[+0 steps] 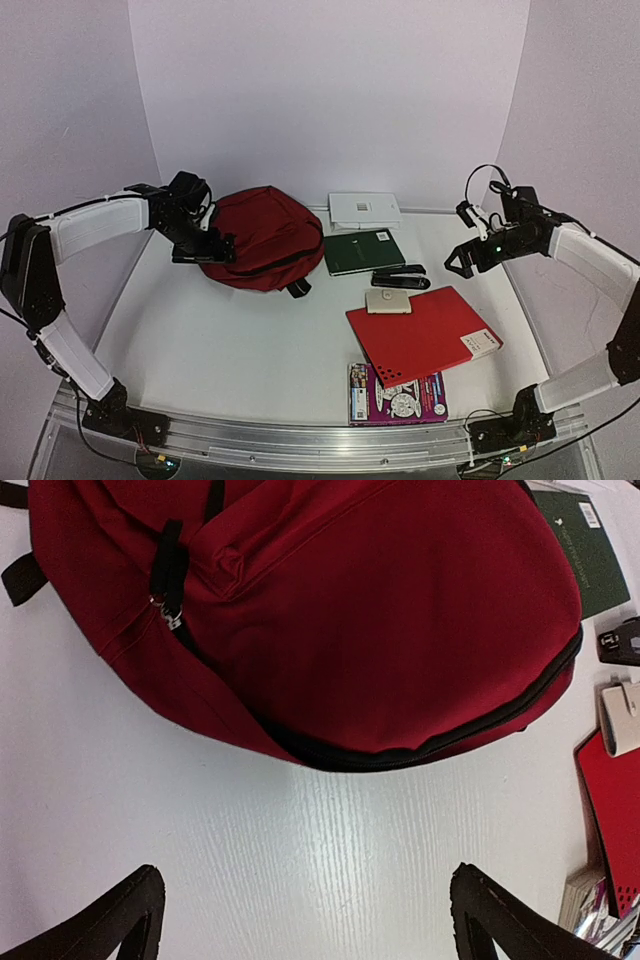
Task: Pack the student bag
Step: Move the student bag to the center of the board.
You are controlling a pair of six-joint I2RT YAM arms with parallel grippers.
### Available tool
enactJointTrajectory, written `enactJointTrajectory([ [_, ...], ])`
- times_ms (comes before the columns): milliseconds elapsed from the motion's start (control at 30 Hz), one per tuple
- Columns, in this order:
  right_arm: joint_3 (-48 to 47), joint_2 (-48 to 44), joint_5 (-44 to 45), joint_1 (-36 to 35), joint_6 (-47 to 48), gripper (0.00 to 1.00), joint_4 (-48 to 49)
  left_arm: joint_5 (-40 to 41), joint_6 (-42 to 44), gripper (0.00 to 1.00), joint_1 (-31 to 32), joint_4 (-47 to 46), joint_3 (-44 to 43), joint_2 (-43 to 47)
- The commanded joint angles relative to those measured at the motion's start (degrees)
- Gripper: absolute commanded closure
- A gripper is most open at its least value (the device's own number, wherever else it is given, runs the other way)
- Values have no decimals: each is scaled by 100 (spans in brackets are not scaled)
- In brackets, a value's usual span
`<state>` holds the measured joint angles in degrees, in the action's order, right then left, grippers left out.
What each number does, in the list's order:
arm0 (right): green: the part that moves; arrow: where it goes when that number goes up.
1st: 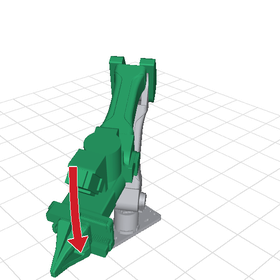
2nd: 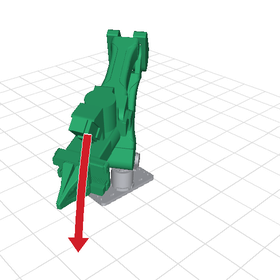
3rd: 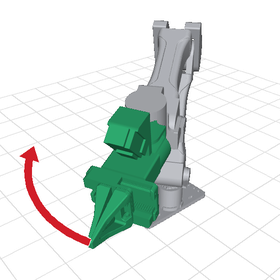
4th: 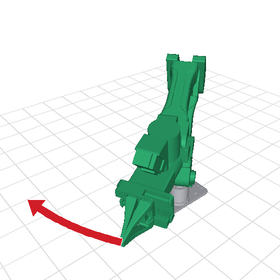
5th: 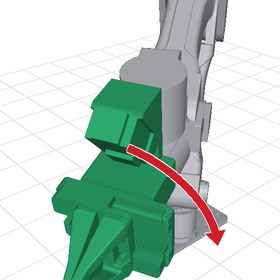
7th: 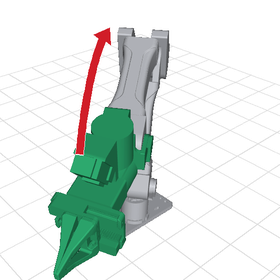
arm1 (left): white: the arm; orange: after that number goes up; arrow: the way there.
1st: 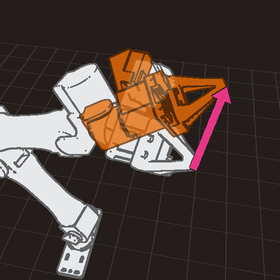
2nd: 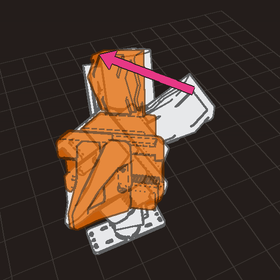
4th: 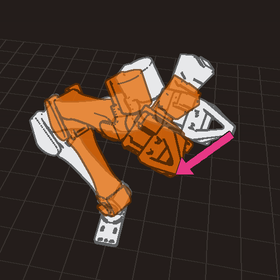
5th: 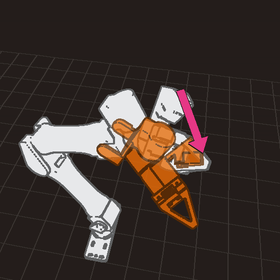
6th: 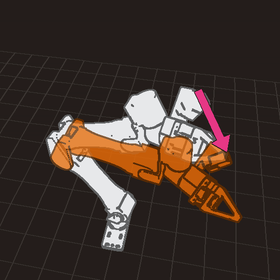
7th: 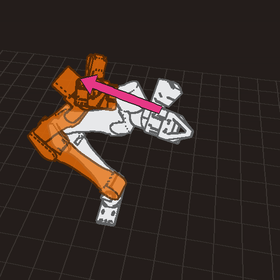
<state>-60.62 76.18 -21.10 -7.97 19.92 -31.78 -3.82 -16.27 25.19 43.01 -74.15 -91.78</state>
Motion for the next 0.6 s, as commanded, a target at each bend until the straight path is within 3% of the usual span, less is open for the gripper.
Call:
enactJointTrajectory([
  [0,-345,91,-231,1,8,2,106,-529,445,0,129,-180,-891,-460],
  [167,-317,78,-270,-3,-24,2,127,-720,1026,0,575,-207,-1970,-1422],
  [433,-133,-97,-349,0,-191,2,131,-740,1366,0,779,21,-3470,-3090],
  [567,-162,-24,-456,-2,-271,2,130,-684,1408,12,802,270,-3722,-3542],
])
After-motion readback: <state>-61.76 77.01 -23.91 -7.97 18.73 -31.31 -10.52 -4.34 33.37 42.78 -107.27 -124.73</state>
